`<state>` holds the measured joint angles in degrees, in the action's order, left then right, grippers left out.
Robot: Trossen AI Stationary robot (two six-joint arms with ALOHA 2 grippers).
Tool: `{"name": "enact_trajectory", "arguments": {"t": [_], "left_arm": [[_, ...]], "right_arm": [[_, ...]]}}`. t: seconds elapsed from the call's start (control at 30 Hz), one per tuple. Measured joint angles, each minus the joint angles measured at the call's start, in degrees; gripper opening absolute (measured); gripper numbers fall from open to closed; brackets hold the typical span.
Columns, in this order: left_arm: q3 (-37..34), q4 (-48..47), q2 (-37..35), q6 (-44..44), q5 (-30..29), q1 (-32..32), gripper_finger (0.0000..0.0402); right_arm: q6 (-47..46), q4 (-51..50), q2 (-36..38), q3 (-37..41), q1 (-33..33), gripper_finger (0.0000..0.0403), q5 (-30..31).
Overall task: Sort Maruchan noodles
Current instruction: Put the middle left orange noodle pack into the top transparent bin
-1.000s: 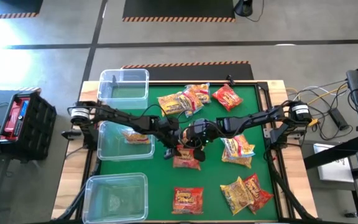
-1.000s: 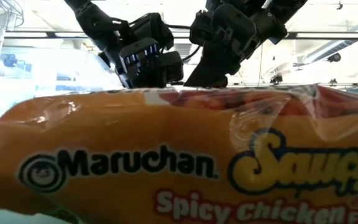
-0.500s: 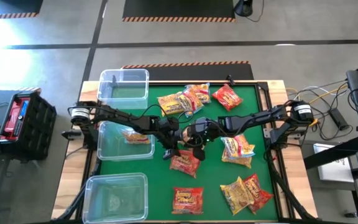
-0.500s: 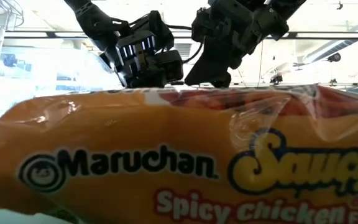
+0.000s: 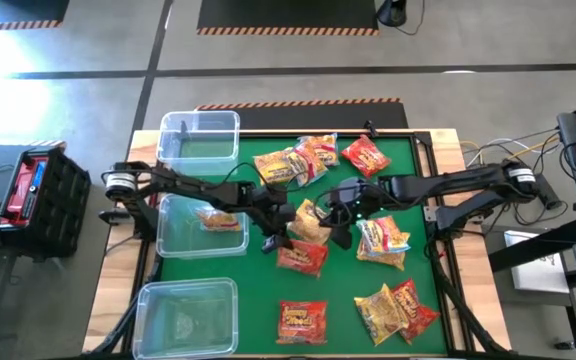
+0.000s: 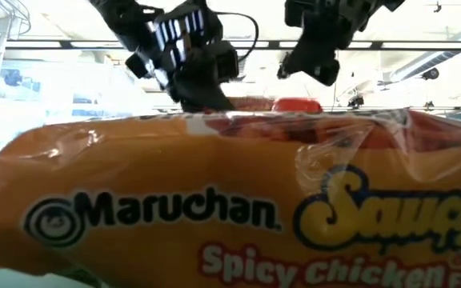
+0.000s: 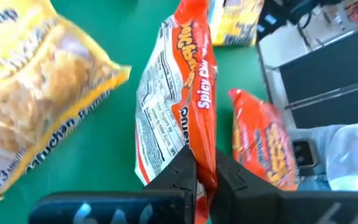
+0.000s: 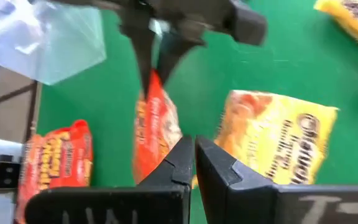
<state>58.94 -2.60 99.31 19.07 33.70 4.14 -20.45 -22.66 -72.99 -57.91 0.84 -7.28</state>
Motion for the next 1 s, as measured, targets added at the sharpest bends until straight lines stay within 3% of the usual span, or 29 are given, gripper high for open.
{"name": "enact_trajectory", "arguments": {"t": [0.33, 0.6, 1.0], "left_arm": [[7.11, -2.15, -0.13, 5.85, -1.08, 1.11, 0.0000], [14.54, -19.14, -0.13, 3.21, -5.32, 4.13, 0.0000], [25.67, -39.75, -0.57, -1.69, -12.31, 11.07, 0.0000]], "right_arm": [[0.62, -13.37, 0.48, 0.01, 0.02, 0.0009, 0.28], [2.30, -25.26, 0.48, 0.02, 0.02, 0.0009, 0.36], [9.75, -26.64, 0.57, 0.04, 0.02, 0.0009, 0.78]]}}
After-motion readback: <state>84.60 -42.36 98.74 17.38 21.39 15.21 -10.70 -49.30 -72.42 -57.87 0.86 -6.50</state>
